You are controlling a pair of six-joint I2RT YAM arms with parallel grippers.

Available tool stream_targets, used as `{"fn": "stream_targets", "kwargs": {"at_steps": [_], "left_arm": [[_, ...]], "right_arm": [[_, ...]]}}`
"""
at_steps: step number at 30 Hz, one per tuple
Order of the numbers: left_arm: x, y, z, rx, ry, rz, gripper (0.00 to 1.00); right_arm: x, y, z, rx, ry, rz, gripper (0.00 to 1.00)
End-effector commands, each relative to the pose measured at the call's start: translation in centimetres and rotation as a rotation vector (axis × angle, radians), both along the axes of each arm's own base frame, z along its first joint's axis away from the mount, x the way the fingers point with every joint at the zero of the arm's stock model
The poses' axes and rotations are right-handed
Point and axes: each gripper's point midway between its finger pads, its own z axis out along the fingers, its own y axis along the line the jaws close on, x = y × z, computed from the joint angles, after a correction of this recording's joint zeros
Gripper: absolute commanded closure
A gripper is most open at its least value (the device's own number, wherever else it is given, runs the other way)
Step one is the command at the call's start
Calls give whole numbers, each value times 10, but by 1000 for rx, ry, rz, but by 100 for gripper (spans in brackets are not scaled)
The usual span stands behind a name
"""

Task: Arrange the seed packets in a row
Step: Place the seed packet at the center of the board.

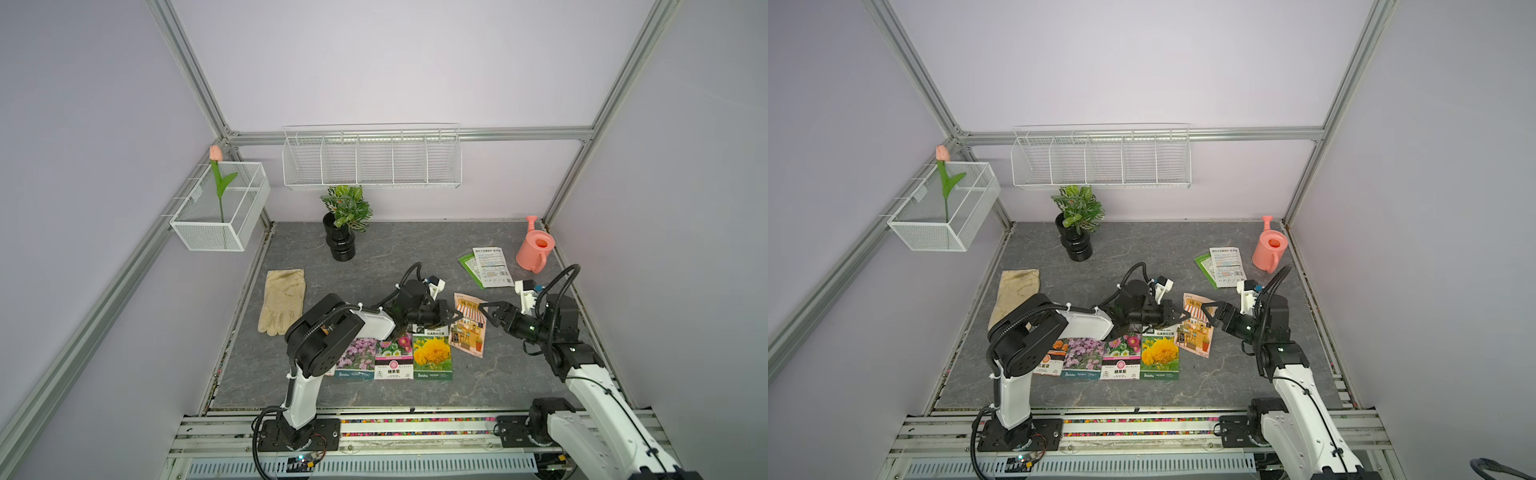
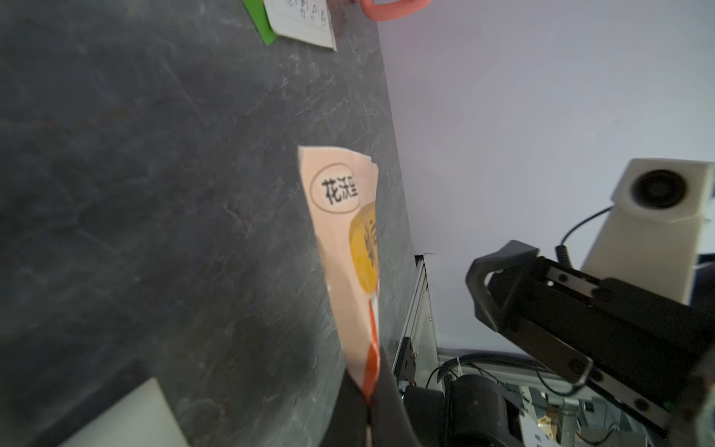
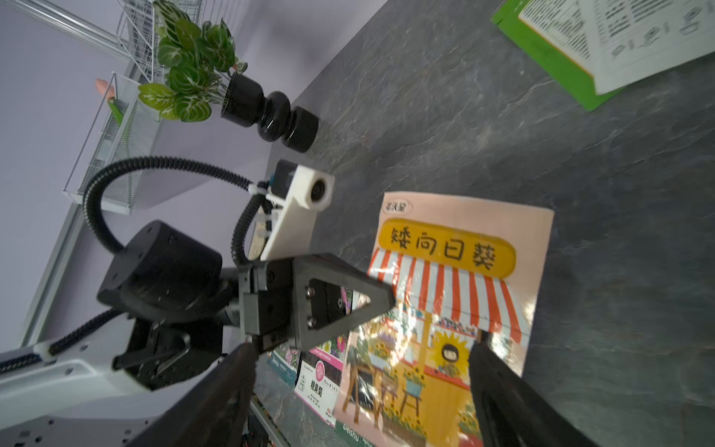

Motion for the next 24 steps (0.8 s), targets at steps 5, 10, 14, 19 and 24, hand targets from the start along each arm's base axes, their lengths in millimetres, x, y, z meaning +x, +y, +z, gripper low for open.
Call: {"fn": "stream_targets", "kwargs": {"at_steps": [5,10,14,19,24], "left_arm": [[-2,-9,-32,147,139,287,100],[-13,1,-31,247,116,354,100],[-19,-2,-34,283,116,355,100],[-27,-2,-33,301,115,360,100],[-30,4,-33,321,111,371,100]], "right_arm": [[-12,-11,-41,-56,150,-40,11],[-16,-10,-48,-49,164,-38,12],[-19,-8,-52,-36,170,-35,12],[-25,-8,-65,-44,196,-26,12],[-26,-7,-77,-31,217,-27,12]]}}
